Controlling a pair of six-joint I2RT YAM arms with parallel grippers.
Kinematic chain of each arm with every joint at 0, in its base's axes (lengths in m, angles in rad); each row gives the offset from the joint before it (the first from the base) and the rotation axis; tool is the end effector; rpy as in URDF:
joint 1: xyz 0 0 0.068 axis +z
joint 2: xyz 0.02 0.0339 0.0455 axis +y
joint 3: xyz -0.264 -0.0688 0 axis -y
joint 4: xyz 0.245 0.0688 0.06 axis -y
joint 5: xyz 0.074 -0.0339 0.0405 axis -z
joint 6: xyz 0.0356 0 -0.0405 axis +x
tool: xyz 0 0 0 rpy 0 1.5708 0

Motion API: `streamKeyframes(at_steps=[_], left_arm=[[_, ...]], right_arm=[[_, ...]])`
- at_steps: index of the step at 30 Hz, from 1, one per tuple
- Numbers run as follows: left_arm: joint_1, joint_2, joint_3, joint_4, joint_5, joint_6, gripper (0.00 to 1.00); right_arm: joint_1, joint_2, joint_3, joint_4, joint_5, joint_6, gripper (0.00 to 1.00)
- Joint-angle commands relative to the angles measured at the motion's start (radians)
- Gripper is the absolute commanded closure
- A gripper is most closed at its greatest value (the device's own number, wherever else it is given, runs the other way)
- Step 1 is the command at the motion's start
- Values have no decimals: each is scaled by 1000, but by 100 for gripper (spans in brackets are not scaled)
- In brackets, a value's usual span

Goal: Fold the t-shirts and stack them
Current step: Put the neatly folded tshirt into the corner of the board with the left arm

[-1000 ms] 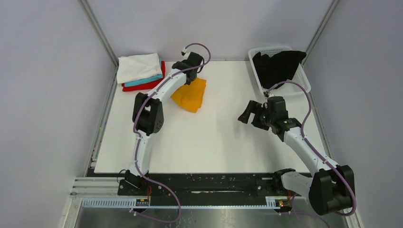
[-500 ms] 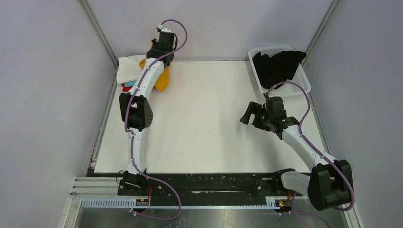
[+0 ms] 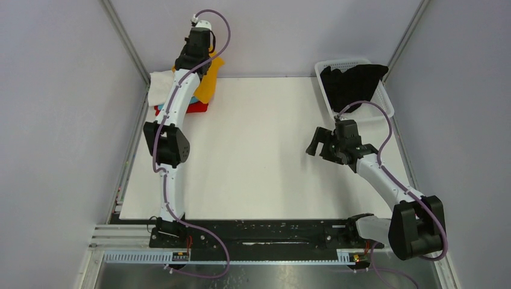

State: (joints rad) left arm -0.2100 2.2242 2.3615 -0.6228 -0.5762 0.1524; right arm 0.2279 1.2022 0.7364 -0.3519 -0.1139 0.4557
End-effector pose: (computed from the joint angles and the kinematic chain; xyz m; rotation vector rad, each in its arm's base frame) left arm 0.4997 -0.0867 0.3676 0.0088 2.0154 0.5532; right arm 0.2383 0.0594 0.2235 0.2218 2.4210 0.4527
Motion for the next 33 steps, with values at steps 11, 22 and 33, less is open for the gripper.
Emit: streamKeyframes(at_steps=[11, 22, 33], left_arm=[[93, 33, 93, 215, 104, -127, 100], [174, 111, 88, 238, 57, -78, 99], [227, 156, 40, 329, -26, -11, 93]], right_arm=[[-2, 34, 52, -20, 24, -11, 1], [-2, 40, 51, -39, 56, -16, 1], [-2, 48, 53, -51, 64, -12, 0]])
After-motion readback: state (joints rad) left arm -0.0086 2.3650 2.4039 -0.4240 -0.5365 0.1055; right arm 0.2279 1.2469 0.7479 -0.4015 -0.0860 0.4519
